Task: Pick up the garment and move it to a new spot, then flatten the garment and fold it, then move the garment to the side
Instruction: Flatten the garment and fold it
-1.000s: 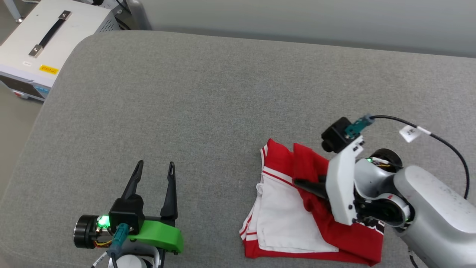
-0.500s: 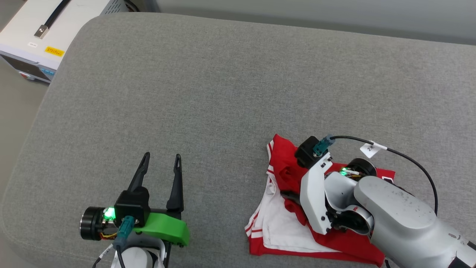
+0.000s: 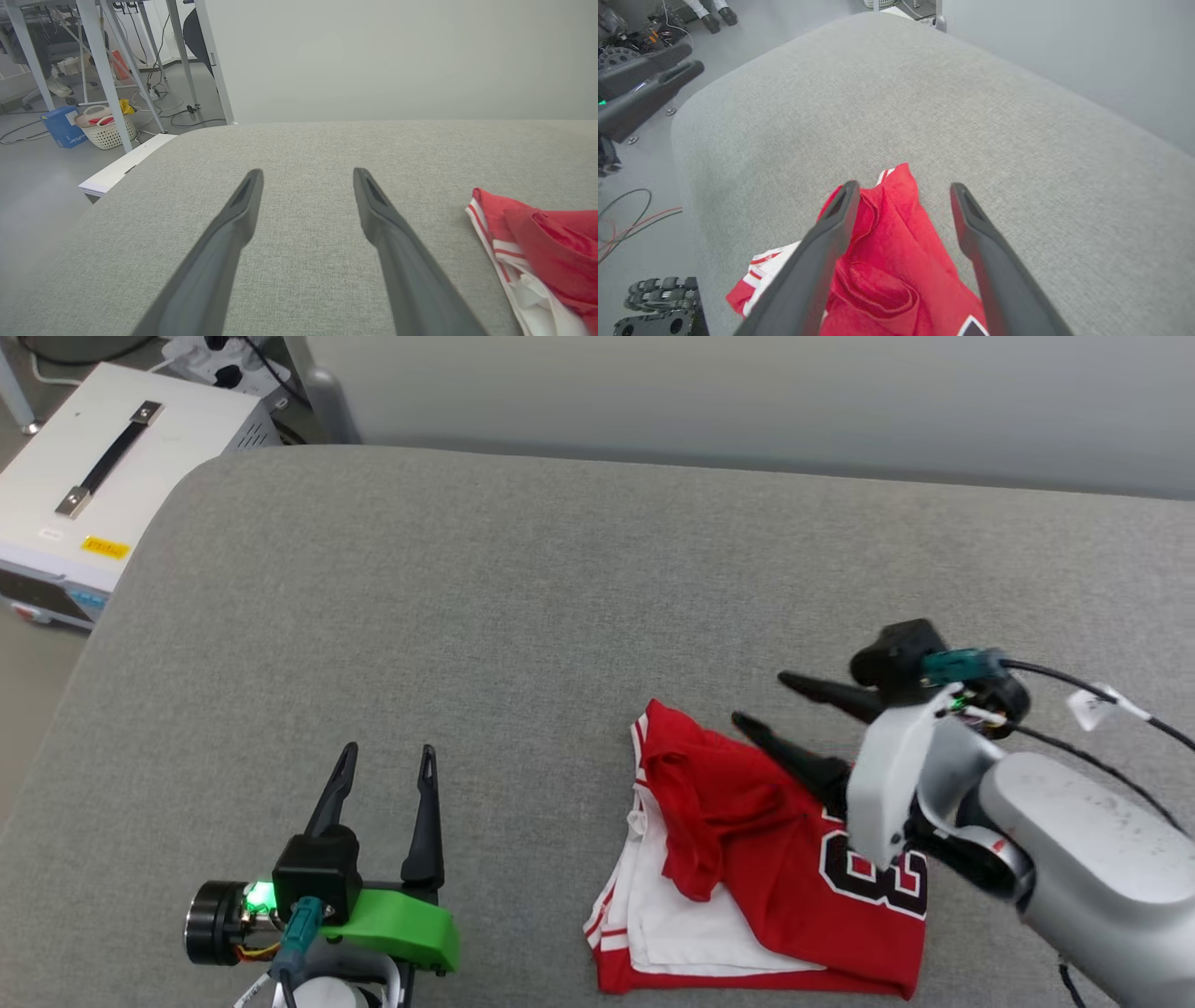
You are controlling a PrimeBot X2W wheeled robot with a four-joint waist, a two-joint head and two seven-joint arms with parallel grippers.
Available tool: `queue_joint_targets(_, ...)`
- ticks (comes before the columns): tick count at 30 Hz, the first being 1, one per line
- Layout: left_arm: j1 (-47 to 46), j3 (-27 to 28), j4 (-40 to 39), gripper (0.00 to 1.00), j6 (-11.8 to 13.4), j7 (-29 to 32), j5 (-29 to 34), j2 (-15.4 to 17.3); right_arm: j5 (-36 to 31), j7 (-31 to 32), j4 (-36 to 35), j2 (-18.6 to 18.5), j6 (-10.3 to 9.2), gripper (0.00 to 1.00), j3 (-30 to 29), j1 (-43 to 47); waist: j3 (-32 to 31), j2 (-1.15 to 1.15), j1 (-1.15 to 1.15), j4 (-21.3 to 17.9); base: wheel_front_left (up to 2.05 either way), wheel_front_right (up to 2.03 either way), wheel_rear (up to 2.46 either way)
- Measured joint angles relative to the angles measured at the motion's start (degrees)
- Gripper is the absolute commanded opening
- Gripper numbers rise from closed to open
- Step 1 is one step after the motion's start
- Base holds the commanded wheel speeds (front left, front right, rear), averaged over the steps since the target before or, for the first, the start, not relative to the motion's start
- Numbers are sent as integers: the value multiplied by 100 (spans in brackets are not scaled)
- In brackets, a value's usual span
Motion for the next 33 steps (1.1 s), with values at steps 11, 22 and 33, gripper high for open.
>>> queue_joint_targets(11,244,135,-241,100,2,0,-2,1,-1585,-1803,243,98,0,100,-2526,1288,-381,0,0,-525,0,0,0)
queue_joint_targets(22,481,199,-376,100,14,0,-23,0,-3256,-2094,-500,1177,-1,100,-4936,3002,-648,0,0,-833,0,0,0)
queue_joint_targets(33,656,226,-423,100,-83,0,-79,-1,-3746,-2102,-1128,1881,-1,100,-5506,4089,-717,0,0,-794,0,0,0)
